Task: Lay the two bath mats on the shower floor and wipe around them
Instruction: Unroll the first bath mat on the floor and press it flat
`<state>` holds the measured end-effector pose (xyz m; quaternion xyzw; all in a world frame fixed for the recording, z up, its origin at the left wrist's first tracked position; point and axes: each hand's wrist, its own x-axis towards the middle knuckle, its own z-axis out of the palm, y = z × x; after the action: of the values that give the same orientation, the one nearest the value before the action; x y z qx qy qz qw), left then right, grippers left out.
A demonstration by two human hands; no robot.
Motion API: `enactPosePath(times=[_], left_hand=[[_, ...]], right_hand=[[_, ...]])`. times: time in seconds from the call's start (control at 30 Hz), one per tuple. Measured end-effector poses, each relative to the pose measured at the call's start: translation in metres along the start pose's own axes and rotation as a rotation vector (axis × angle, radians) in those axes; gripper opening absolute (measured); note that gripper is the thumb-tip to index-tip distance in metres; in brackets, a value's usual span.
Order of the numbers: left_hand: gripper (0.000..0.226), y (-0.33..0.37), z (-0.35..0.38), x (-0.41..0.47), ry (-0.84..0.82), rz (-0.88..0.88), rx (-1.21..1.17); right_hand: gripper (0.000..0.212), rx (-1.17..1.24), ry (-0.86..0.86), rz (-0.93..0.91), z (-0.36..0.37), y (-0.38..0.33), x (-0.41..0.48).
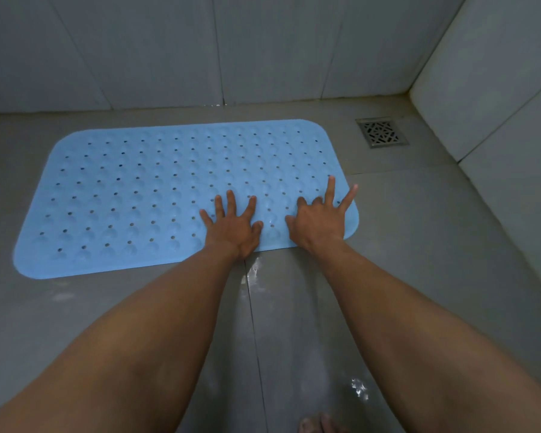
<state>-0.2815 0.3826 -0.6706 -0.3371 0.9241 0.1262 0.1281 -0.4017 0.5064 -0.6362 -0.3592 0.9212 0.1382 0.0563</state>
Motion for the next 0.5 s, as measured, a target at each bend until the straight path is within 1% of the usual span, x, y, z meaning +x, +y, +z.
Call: enactPosePath(times=[0.1, 0.23, 0.37, 0.5], left_hand=[[0.062, 0.001, -0.001, -0.001, 0.013, -0.015, -0.028], [0.06, -0.021, -0.009, -0.007, 0.121, -0.008, -0.111], [0.058, -0.061, -0.015, -0.013, 0.153, -0.066, -0.074], [0.062, -0.113, -0.024, -0.018, 0.163, -0.156, -0.112]], right_hand=[[0.062, 0.118, -0.04, 0.012, 0.001, -0.004, 0.002], [0.065, 0.212, -0.05, -0.061, -0.008, -0.027, 0.008], [0.067, 0.234, -0.069, -0.16, -0.014, -0.066, 0.012], [0.068, 0.254, -0.074, -0.233, -0.017, -0.101, 0.022]])
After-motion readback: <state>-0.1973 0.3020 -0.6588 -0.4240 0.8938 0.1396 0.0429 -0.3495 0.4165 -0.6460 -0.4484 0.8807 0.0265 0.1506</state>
